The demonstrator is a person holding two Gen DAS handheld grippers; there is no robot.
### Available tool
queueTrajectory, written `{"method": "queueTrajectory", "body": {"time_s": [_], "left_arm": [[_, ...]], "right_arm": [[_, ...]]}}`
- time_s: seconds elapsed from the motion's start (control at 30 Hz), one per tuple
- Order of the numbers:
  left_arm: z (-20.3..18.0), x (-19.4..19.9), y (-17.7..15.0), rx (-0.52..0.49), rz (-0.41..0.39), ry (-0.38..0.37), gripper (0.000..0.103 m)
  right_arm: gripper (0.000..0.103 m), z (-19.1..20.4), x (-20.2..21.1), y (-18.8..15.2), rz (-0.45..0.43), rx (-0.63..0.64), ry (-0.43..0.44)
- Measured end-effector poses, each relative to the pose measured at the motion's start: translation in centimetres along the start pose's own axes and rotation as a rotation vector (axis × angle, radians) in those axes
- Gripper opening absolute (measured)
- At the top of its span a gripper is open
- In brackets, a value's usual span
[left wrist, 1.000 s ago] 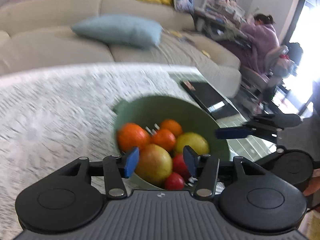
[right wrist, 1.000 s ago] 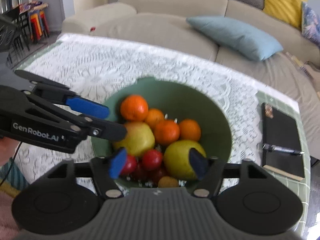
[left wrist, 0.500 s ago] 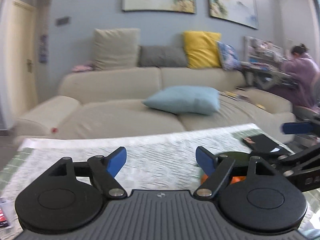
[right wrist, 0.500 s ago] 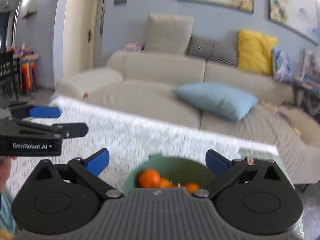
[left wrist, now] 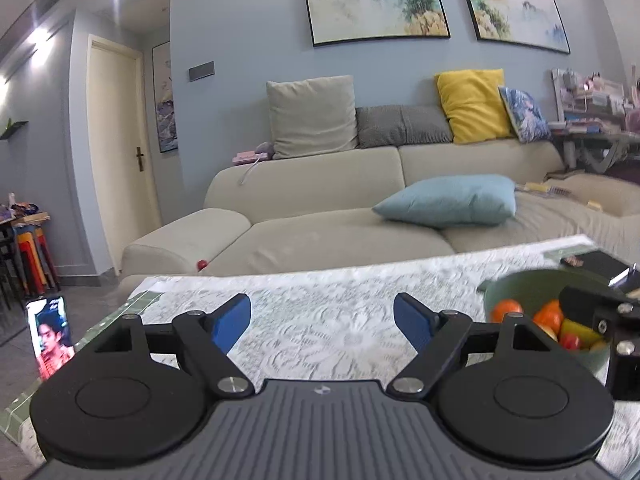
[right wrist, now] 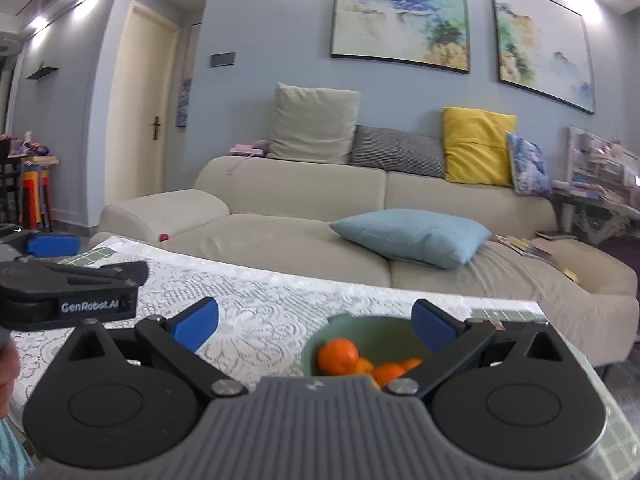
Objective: Organize fruits
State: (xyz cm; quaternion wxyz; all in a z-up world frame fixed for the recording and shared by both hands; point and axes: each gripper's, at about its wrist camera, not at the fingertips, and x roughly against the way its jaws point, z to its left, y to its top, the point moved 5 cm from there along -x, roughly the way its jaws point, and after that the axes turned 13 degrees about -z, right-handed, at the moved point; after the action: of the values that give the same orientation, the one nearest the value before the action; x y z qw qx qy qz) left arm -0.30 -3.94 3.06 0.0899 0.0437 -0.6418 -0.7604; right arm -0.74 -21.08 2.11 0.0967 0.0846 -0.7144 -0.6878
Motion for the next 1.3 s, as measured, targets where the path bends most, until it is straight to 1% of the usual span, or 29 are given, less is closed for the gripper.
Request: {"method": "queueTrajectory", "body": {"time_s": [0.13,0.3,0.5,0.57,0.63,0.73,0.83,1.03,1.3], "left_arm": [[0.0,1.3,-1.9,-0.008,0.007,0.003,0.095],[0.0,2.1,-4.4,0.012,0.035,-0.007,0.095],[-0.2,2.4,-6.0,0.014,0.013,0.006,0.095],[-0.1,2.4,-6.7,0.022,0.023,0.010,0.095],[-0.1,2.3,-7.1,0.029,0.038,0.011,0.095],[-0.1,2.3,-7.4,0.033,0.052,0.004,0.095],[0.0,2.4,-7.4,0.034,0.050,0.006,0.095],[0.1,2.3,-7.5,0.029,0.058,0.013,0.095],[0.4,2.3,-7.6,0.036,0.069,0.021,0.095]], "right_arm": [[0.099,0.2,1.7,-2.4,-0.010,-0.043,-0.036],[0.099,0.5,2.7,-5.3,-0.012,-0.066,-0.052],[0.099,0.3,2.9,-7.8,0.027,-0.072,-0.070],[0.099,0.5,3.2,-7.9,0.004,-0.087,-0.060],[0.099,0.8,3.5,-7.9,-0.019,-0.061,-0.064],[0.099,1.2,3.4,-7.8,-0.029,-0.037,-0.062],[0.099,1.2,3.3,-7.9,-0.031,-0.028,-0.071],[0.099,0.7,3.3,-8.0,-0.034,-0.066,-0.080],[0.099,0.7,3.2,-8.3,-0.027,-0.069,-0.073]]}}
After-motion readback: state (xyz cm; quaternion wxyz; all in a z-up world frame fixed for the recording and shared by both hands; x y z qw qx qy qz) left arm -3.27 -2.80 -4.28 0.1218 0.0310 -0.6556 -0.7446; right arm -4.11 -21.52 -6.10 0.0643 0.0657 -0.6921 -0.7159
